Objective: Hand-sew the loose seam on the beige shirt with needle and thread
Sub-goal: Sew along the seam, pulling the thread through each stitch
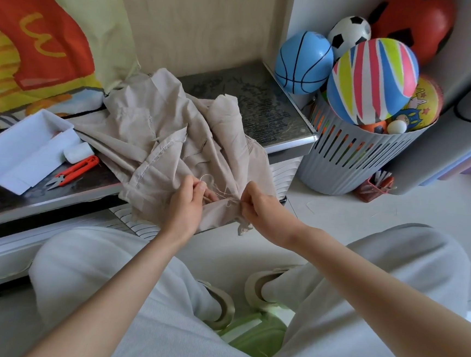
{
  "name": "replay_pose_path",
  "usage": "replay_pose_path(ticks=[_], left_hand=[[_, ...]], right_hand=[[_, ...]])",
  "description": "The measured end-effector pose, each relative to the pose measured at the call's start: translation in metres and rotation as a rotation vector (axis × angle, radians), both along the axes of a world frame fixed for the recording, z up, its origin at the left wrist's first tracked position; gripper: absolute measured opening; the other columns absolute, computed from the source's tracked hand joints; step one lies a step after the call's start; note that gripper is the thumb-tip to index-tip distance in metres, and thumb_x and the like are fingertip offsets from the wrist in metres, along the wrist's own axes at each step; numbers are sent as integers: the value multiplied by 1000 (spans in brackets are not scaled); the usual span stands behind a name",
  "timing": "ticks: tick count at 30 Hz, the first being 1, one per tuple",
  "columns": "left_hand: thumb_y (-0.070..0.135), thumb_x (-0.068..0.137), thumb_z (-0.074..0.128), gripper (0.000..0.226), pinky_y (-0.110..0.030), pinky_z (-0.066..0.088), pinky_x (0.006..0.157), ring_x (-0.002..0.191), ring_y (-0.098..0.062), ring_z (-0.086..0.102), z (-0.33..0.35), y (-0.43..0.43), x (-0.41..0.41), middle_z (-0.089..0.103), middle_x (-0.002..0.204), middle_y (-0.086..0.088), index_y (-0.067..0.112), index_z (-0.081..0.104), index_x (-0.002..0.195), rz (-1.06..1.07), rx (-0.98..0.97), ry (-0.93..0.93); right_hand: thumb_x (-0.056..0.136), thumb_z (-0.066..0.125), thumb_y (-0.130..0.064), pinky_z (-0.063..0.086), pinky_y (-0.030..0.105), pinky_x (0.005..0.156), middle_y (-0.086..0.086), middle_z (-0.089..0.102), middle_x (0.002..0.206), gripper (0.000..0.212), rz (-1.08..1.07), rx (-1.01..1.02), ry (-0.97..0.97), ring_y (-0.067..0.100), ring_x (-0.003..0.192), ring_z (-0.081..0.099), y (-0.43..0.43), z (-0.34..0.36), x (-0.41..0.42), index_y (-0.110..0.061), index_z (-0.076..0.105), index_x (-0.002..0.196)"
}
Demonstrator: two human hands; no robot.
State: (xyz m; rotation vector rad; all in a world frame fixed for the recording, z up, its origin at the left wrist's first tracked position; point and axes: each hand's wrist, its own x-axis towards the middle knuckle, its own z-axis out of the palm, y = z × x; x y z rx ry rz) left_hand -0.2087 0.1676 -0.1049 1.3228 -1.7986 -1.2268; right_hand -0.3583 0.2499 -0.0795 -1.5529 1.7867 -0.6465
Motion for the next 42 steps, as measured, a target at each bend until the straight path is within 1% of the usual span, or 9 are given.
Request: replay_pose_path(ticks=[5,7,10,17,21,24,27,33,42], left_hand=[[15,100,40,23,-36,43,77,65,-10,57,7,-4,-5,63,67,5,21,46,79,26,-32,70],[14,100,42,24,-32,42,73,55,0,51,9,-4,-5,56,60,5,22,47,77,65,-54,79],[14,100,43,26,-30,40,67,50,1,49,11,-5,-5,53,51,9,21,47,75,139,-42,69],[23,95,53,17,-43,47,87,87,-29,63,6,-7,2,63,74,0,24,46,80,11,108,-38],[1,92,55,27,-21,46,70,72,-11,57,18,1,2,57,77,3,26,54,83,-212,4,-12],[-4,92,51,27,-7,41,69,72,1,56,27,6,0,62,82,6,20,62,91,-344,26,15],[3,92,56,18,-16,44,74,74,-5,57,24,4,1,63,79,3,19,63,86,-337,30,22],[14,95,54,20,-26,36,60,54,-6,41,13,-2,3,48,58,6,16,54,75,-251,-63,-67],[9,98,47,22,-30,35,63,60,-16,47,15,0,-2,52,62,5,14,46,76,-155,-133,-162]], right_hand=[[100,42,-25,41,21,60,4,57,83,20,-6,-30,-60,28,72,54,-2,3,4,-7,47,107],[98,47,-28,43,30,60,3,55,75,19,21,-52,-54,26,66,51,-3,3,4,-11,49,92],[99,48,-24,33,22,52,-4,41,60,35,25,-75,-2,12,55,38,-4,2,4,-19,37,66],[99,44,-20,33,24,59,-10,43,60,36,-59,-47,-39,8,57,39,-7,1,1,-29,38,65],[99,42,-20,33,26,60,-10,45,62,28,-72,-31,-51,8,58,40,-10,3,0,-19,46,72],[99,41,-20,35,21,56,-6,48,61,25,-75,-16,-84,8,57,41,-11,5,-1,-14,50,77],[99,42,-21,35,21,57,-6,47,62,27,-66,-8,-81,8,57,40,-12,8,-2,-13,50,75],[97,44,-19,30,30,60,-3,39,58,37,-57,32,-98,11,55,34,-13,10,-2,-18,39,61],[98,44,-18,28,29,58,1,40,60,39,-42,-29,-20,14,58,33,-13,15,0,-15,36,60]])
